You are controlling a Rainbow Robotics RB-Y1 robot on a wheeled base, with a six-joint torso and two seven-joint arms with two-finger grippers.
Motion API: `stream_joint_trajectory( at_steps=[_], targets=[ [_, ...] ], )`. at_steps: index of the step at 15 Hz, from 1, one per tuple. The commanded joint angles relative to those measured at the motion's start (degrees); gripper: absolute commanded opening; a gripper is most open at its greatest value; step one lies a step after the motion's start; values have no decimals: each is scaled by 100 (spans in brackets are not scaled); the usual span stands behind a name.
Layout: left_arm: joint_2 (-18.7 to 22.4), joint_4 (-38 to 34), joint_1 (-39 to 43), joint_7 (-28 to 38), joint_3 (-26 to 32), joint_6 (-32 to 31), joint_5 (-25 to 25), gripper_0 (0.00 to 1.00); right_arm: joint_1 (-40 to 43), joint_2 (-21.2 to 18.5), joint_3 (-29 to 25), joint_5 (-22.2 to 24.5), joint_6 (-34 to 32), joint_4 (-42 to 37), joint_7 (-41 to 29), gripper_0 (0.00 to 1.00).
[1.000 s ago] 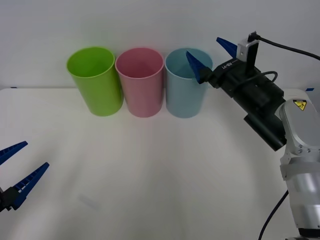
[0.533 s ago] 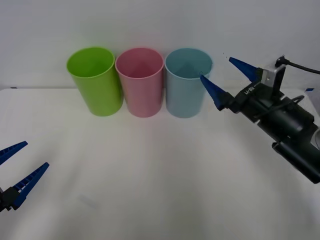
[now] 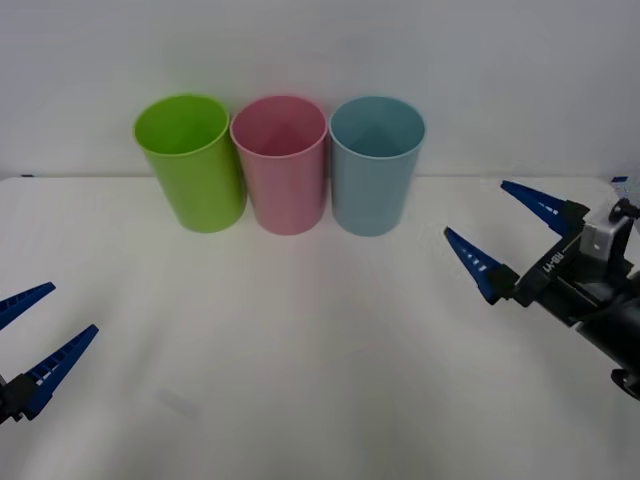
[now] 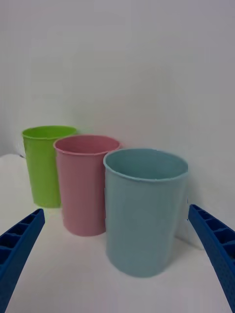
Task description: Grasp the object on the table and drop it into the matching bin: aluminum can to the light blue bin, PET bottle to the pink bin.
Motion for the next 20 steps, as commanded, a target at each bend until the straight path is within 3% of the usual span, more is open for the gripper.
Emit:
stream_joint_trajectory(
  at_steps=[1, 8, 11, 17, 20],
  targets=[
    [0, 0, 0, 0, 0, 0, 0, 100, 467, 25, -260, -75, -376, -4, 448, 100],
    [0, 0, 0, 0, 0, 0, 0, 100, 1688, 60, -893, -278, -1026, 5, 1371, 100],
    [0, 0, 0, 0, 0, 0, 0, 100, 2013, 60, -1025, -286, -1202, 154, 1388, 100],
    [0, 0, 0, 0, 0, 0, 0, 100, 2031, 96, -1341, -313, -2204, 1094, 1362, 100],
    [0, 0, 0, 0, 0, 0, 0, 100, 2040, 96, -1412, -313, -2371, 1349, 1353, 100]
  ],
)
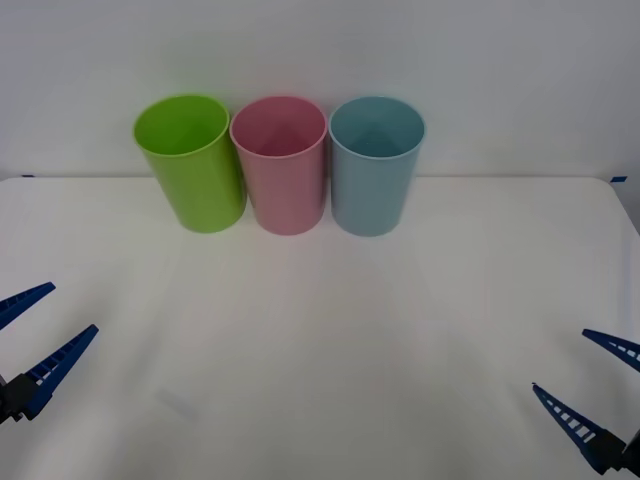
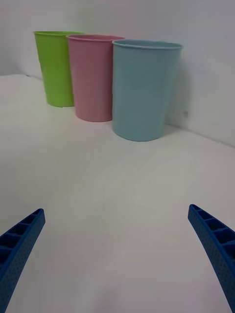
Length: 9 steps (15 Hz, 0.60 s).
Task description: Grasp the object on the table and drop it into the matching bin: aluminum can to the light blue bin, PET bottle to the pink bin.
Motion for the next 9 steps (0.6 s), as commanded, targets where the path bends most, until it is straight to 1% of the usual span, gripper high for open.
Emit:
stream_joint_trajectory(
  at_steps=[1, 9],
  targets=[
    [0, 0, 0, 0, 0, 0, 0, 100, 30, 1, -27, 0, -62, 174, -8, 100],
    [0, 0, 0, 0, 0, 0, 0, 100, 74, 1, -27, 9, -53, 174, 36, 100]
  ],
)
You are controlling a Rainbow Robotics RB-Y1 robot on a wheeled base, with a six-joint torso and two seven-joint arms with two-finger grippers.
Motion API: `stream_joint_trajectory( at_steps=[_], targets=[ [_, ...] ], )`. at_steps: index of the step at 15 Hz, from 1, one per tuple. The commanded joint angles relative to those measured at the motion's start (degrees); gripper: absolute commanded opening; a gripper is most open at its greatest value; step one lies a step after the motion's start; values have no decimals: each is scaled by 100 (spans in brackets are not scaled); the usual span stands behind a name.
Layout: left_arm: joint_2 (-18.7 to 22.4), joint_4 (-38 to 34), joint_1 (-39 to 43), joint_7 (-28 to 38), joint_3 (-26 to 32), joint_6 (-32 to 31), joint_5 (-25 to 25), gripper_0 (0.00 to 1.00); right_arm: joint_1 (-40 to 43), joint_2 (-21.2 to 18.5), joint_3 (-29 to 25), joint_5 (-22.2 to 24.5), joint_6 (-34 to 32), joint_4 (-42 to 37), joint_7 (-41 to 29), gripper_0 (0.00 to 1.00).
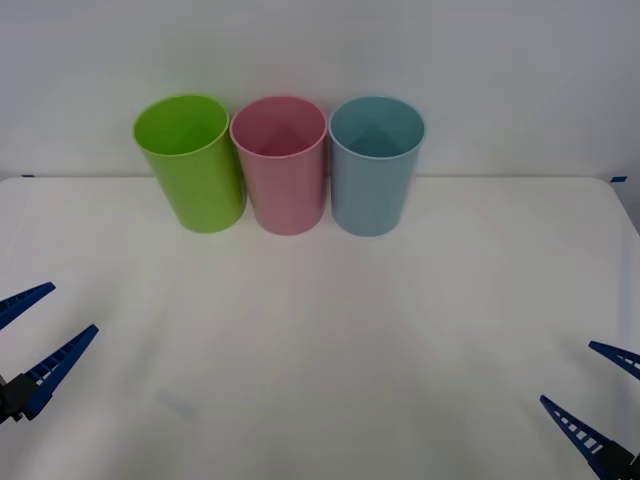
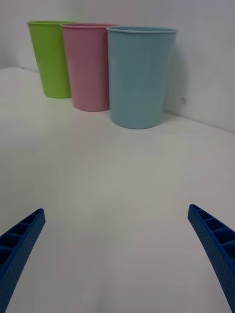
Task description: Grasp the object on the table and drop it into the matching bin: aluminum can to the light blue bin, PET bottle to the pink bin.
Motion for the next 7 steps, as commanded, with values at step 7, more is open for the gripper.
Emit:
stream_joint_trajectory(
  at_steps=[7],
  targets=[
    [0, 0, 0, 0, 0, 0, 0, 100, -55, 0, 9, 76, -5, 1, 21, 100]
  ],
)
